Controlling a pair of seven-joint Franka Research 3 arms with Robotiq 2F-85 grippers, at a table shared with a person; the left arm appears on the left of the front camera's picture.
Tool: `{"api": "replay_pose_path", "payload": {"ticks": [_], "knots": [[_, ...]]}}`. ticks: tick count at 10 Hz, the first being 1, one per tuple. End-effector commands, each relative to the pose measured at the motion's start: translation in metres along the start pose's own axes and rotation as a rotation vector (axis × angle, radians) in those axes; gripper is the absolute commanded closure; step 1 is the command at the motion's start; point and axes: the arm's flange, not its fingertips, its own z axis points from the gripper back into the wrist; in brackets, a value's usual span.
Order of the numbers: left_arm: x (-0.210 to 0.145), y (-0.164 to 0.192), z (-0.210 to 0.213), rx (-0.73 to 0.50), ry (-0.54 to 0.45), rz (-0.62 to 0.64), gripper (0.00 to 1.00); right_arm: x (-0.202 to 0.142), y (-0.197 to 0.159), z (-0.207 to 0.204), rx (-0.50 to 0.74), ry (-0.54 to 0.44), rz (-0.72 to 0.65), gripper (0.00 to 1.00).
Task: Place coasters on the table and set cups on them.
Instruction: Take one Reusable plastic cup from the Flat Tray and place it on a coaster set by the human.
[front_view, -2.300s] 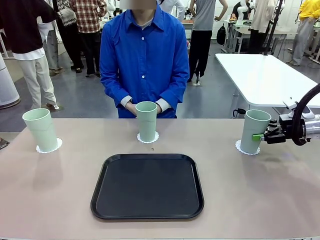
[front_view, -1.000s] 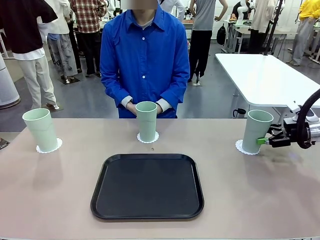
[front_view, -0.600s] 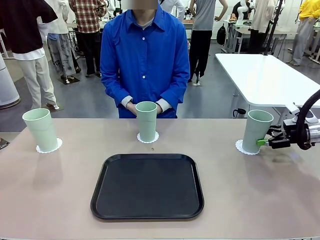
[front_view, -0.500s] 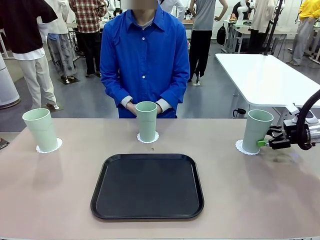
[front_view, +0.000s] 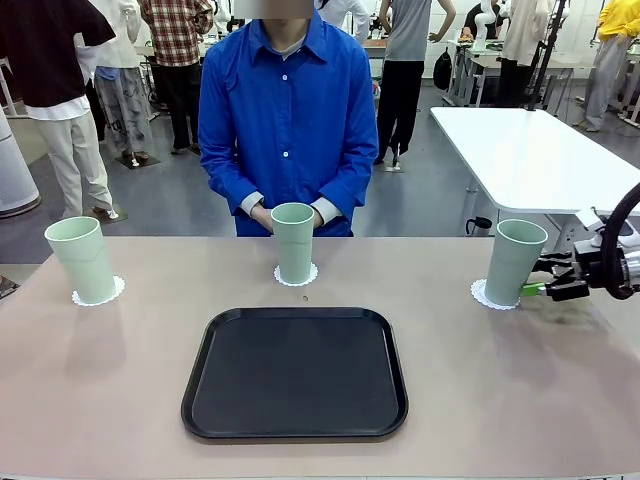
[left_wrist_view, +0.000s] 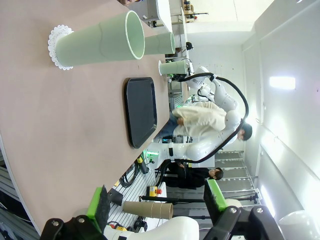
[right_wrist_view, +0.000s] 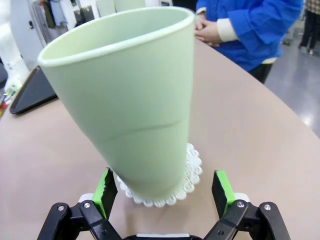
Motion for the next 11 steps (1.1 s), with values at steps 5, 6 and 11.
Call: {"api": "replay_pose_path", "payload": {"ticks": [5, 6, 11], "knots": [[-0.002, -0.002, -0.001, 0.011, -0.008, 0.004, 0.00, 0.019, 0.006, 0.078, -0.242, 0.175, -0.137, 0.00], [-0.002, -0.002, -0.001, 0.011, -0.008, 0.004, 0.00, 0.044, 0.026, 0.092, -0.375, 0.255, -0.219, 0.00], [-0.002, -0.002, -0.001, 0.011, -0.008, 0.004, 0.00, 0.176, 0.125, 0.138, -0.718, 0.709, -0.448, 0.00]]}}
